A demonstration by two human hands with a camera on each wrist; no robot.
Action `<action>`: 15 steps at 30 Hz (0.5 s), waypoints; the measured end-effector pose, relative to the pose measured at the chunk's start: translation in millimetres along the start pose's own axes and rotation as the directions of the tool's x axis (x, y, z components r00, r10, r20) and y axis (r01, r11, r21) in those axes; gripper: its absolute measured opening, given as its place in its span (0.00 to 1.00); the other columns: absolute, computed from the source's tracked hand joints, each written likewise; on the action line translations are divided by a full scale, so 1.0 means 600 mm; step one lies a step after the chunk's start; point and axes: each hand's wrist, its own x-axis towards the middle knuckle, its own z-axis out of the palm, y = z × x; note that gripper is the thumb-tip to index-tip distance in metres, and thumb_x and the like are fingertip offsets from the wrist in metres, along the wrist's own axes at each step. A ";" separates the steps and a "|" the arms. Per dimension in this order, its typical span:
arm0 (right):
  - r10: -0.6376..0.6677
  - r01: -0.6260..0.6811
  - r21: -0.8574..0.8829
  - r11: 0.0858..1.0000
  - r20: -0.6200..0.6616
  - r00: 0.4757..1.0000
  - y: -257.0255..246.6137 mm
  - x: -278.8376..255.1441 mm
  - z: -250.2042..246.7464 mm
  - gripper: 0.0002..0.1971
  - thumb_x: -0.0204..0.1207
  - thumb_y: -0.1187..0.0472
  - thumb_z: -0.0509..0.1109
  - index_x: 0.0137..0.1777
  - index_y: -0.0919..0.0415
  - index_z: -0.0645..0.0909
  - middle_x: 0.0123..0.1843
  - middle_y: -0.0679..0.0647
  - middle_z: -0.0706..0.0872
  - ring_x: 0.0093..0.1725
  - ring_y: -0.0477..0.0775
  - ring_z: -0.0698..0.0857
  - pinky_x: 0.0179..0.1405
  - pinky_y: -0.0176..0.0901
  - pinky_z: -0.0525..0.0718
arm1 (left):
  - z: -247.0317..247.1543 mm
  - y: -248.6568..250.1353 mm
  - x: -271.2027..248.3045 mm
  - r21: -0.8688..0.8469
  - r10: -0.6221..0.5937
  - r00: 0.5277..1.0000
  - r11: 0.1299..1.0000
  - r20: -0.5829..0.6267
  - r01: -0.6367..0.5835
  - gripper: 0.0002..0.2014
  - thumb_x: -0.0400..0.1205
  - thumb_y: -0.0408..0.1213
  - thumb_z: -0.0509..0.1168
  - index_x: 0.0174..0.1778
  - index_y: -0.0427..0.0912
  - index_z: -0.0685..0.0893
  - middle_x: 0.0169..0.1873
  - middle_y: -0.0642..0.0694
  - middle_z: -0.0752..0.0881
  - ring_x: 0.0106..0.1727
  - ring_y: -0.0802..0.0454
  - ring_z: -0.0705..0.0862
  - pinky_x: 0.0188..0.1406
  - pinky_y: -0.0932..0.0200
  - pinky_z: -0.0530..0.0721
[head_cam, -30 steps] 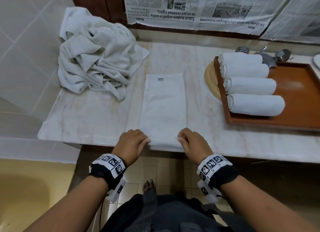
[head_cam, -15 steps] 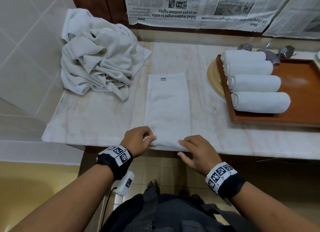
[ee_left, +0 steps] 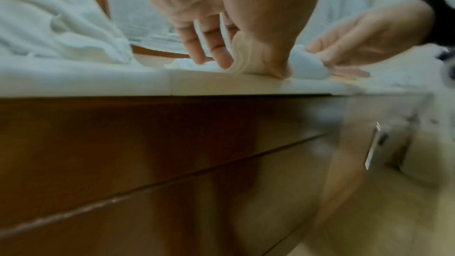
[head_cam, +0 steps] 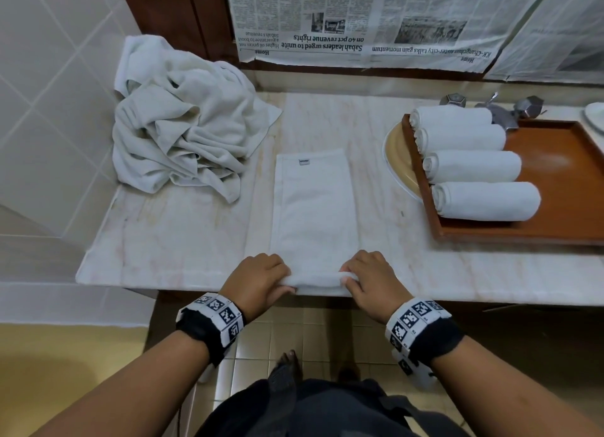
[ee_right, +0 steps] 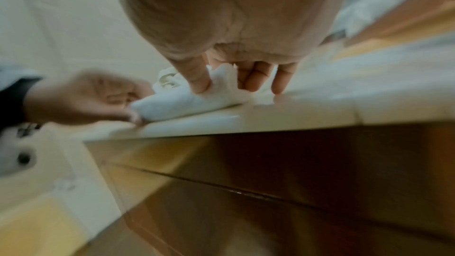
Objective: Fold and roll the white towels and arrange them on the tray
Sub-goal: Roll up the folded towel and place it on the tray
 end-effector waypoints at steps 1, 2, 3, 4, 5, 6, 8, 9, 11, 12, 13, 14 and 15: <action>-0.016 0.015 -0.048 0.999 -0.020 1.000 -0.003 -0.002 0.001 0.11 0.86 0.53 0.59 0.61 0.51 0.81 0.58 0.45 0.76 0.59 0.50 0.70 0.58 0.41 0.67 | -0.002 -0.002 0.003 -0.068 -0.032 0.999 0.997 -0.001 0.032 0.18 0.80 0.58 0.63 0.47 0.45 0.86 0.43 0.50 0.84 0.39 0.48 0.83 0.37 0.55 0.82; -0.027 0.022 -0.101 0.995 -0.047 0.999 -0.007 -0.003 0.002 0.10 0.86 0.54 0.59 0.60 0.53 0.81 0.58 0.47 0.77 0.59 0.52 0.72 0.57 0.43 0.69 | -0.003 -0.004 0.007 -0.117 -0.059 0.998 0.991 0.005 0.059 0.19 0.80 0.59 0.63 0.47 0.45 0.86 0.43 0.50 0.84 0.39 0.49 0.83 0.38 0.55 0.82; -0.031 0.019 -0.150 0.988 -0.077 0.997 -0.012 -0.005 0.004 0.09 0.85 0.57 0.60 0.57 0.54 0.82 0.56 0.49 0.78 0.58 0.54 0.75 0.56 0.44 0.72 | -0.004 -0.005 0.010 -0.150 -0.088 0.996 0.985 0.017 0.089 0.20 0.80 0.60 0.62 0.47 0.46 0.87 0.43 0.51 0.84 0.40 0.50 0.83 0.39 0.55 0.82; -0.035 0.014 -0.192 0.981 -0.108 0.994 -0.017 -0.007 0.006 0.08 0.84 0.59 0.63 0.55 0.56 0.83 0.54 0.51 0.79 0.56 0.56 0.77 0.55 0.46 0.74 | -0.005 -0.005 0.013 -0.173 -0.118 0.993 0.977 0.029 0.121 0.21 0.80 0.61 0.61 0.47 0.47 0.87 0.43 0.52 0.85 0.41 0.51 0.83 0.40 0.56 0.81; -0.038 0.006 -0.222 0.975 -0.141 0.989 -0.022 -0.008 0.006 0.06 0.81 0.62 0.66 0.53 0.57 0.83 0.53 0.52 0.80 0.53 0.57 0.79 0.52 0.46 0.76 | -0.006 -0.005 0.016 -0.196 -0.152 0.988 0.968 0.041 0.157 0.22 0.80 0.62 0.60 0.47 0.47 0.87 0.42 0.53 0.84 0.40 0.54 0.83 0.41 0.56 0.80; -0.042 0.002 -0.225 0.974 -0.174 0.984 -0.026 -0.008 0.006 0.05 0.79 0.63 0.69 0.52 0.57 0.83 0.52 0.53 0.81 0.50 0.56 0.80 0.50 0.46 0.77 | -0.006 -0.006 0.018 -0.224 -0.191 0.980 0.954 0.054 0.198 0.23 0.79 0.64 0.60 0.47 0.48 0.87 0.42 0.55 0.84 0.40 0.56 0.81 0.42 0.57 0.79; -0.077 0.029 -0.195 0.980 -0.243 0.967 -0.030 -0.007 0.010 0.12 0.71 0.67 0.76 0.53 0.57 0.83 0.52 0.53 0.82 0.46 0.55 0.82 0.47 0.45 0.80 | -0.009 -0.006 0.024 -0.307 -0.272 0.958 0.907 0.096 0.288 0.23 0.77 0.64 0.62 0.47 0.48 0.88 0.42 0.55 0.84 0.41 0.57 0.81 0.45 0.57 0.79; -0.109 0.060 -0.201 0.978 -0.244 0.964 -0.032 -0.006 0.012 0.16 0.67 0.69 0.78 0.53 0.56 0.83 0.52 0.53 0.82 0.46 0.55 0.82 0.46 0.45 0.81 | -0.012 -0.005 0.029 -0.343 -0.308 0.943 0.878 0.127 0.333 0.20 0.78 0.62 0.65 0.47 0.48 0.88 0.43 0.54 0.85 0.43 0.56 0.82 0.47 0.58 0.79; -0.163 0.114 -0.224 0.968 -0.213 0.963 -0.037 -0.007 0.013 0.16 0.67 0.64 0.80 0.53 0.55 0.83 0.51 0.51 0.83 0.46 0.53 0.82 0.48 0.46 0.82 | -0.019 -0.003 0.038 -0.372 -0.361 0.913 0.834 0.191 0.407 0.13 0.80 0.54 0.69 0.48 0.48 0.87 0.45 0.52 0.86 0.48 0.55 0.82 0.51 0.60 0.78; -0.173 0.128 -0.225 0.966 -0.196 0.965 -0.039 -0.009 0.013 0.13 0.71 0.58 0.79 0.54 0.54 0.83 0.50 0.50 0.83 0.45 0.52 0.82 0.48 0.47 0.83 | -0.021 -0.003 0.042 -0.379 -0.374 0.904 0.821 0.209 0.427 0.09 0.81 0.52 0.69 0.46 0.50 0.87 0.46 0.52 0.86 0.49 0.55 0.83 0.52 0.61 0.77; -0.175 0.131 -0.227 0.965 -0.184 0.967 -0.038 -0.010 0.015 0.14 0.73 0.52 0.78 0.55 0.54 0.84 0.50 0.49 0.84 0.44 0.52 0.83 0.47 0.47 0.84 | -0.023 -0.002 0.045 -0.387 -0.381 0.898 0.811 0.222 0.440 0.07 0.82 0.50 0.69 0.45 0.52 0.85 0.46 0.51 0.86 0.50 0.54 0.83 0.52 0.61 0.76; -0.174 0.132 -0.232 0.964 -0.170 0.970 -0.035 -0.012 0.017 0.16 0.73 0.49 0.78 0.57 0.54 0.84 0.50 0.49 0.85 0.44 0.52 0.83 0.47 0.48 0.84 | -0.023 -0.002 0.047 -0.391 -0.386 0.893 0.803 0.234 0.449 0.06 0.83 0.50 0.68 0.44 0.53 0.84 0.46 0.51 0.86 0.50 0.54 0.83 0.51 0.61 0.76; -0.167 0.127 -0.236 0.963 -0.157 0.973 -0.033 -0.011 0.017 0.17 0.73 0.48 0.78 0.58 0.55 0.84 0.50 0.50 0.85 0.44 0.53 0.84 0.48 0.49 0.84 | -0.023 -0.002 0.049 -0.390 -0.391 0.887 0.798 0.244 0.459 0.06 0.83 0.50 0.67 0.44 0.53 0.83 0.46 0.52 0.86 0.50 0.54 0.82 0.51 0.61 0.75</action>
